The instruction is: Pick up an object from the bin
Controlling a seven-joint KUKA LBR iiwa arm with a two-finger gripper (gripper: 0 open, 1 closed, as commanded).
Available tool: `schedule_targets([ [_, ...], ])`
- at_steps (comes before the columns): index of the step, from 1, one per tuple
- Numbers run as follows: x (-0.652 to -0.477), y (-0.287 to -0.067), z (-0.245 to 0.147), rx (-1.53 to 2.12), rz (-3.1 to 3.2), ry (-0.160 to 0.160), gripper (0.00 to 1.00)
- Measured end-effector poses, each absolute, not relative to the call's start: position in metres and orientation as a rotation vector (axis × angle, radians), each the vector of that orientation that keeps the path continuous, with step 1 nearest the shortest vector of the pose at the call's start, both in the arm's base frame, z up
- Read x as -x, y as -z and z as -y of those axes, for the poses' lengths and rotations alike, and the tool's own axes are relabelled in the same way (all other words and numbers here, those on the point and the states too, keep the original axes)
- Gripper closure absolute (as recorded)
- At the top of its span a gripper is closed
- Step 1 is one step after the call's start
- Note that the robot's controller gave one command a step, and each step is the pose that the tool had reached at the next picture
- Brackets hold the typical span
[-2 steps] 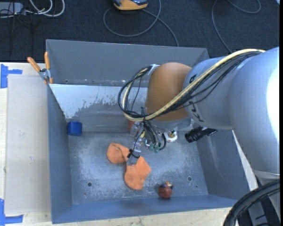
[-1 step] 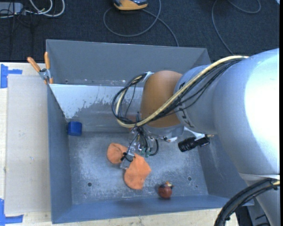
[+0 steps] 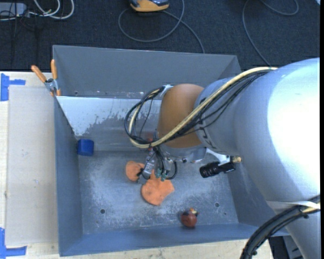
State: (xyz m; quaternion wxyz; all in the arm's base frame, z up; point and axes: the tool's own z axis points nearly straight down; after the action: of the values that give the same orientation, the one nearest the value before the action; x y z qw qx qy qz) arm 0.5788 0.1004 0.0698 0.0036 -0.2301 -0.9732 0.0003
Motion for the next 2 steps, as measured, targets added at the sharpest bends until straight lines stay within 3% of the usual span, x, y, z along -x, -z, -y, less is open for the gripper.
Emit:
schedule_targets([
  [2,-0.5766,-0.0765,-0.1,0.719,3.044,-0.005,1.0],
])
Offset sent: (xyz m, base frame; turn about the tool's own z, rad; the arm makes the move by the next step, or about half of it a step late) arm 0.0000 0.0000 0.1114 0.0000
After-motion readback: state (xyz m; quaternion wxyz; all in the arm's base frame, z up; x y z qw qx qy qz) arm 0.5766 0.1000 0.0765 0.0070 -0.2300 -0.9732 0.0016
